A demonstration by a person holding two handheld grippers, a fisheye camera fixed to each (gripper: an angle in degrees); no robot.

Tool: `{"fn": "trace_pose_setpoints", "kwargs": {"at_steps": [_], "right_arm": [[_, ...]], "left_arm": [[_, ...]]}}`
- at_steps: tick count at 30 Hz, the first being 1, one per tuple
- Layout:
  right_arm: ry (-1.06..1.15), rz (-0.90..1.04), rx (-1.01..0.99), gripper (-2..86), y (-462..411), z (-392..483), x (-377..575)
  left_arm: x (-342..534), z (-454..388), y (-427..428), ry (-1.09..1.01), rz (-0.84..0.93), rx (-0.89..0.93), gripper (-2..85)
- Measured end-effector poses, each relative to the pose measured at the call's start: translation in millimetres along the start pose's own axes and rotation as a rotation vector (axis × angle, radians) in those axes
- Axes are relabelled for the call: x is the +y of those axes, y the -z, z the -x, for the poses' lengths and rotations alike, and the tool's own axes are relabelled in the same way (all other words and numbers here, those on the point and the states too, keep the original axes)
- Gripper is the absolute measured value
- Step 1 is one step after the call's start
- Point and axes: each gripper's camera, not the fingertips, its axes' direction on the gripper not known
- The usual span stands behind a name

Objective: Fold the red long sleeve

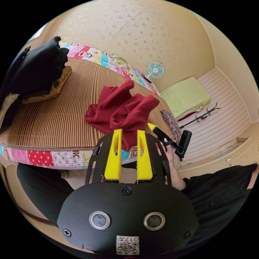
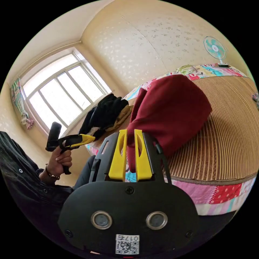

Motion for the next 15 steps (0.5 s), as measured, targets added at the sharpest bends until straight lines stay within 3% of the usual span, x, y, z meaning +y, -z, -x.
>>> {"fn": "trace_pose_setpoints", "kwargs": {"at_steps": [4,7,9,11,15], "right_arm": [[-0.159,0.027,0.002,15.8,3.3,-35.0,-40.1],[-0.152,0.047,0.009,16.2,-20.7,-35.8,-76.3],[-0.132,0.141,0.093,14.7,-54.2,-29.2,-90.1],[-0.049,0.38,0.351,9.5,-115.0,-23.7,-90.7],[0.112,0.335,0.336,3.0,-71.2,8.0,-95.3]], "left_arm": [[-4.9,24.5,-3.2,0.022,0.028,-0.003,8.8],[-9.2,34.3,-9.7,0.047,0.035,0.035,8.8],[-10.2,33.0,-14.2,0.043,0.042,0.051,8.8],[-10.2,27.6,-17.6,0.019,0.054,0.051,8.8],[-8.9,28.5,-8.1,-0.007,0.048,0.031,8.8]]}}
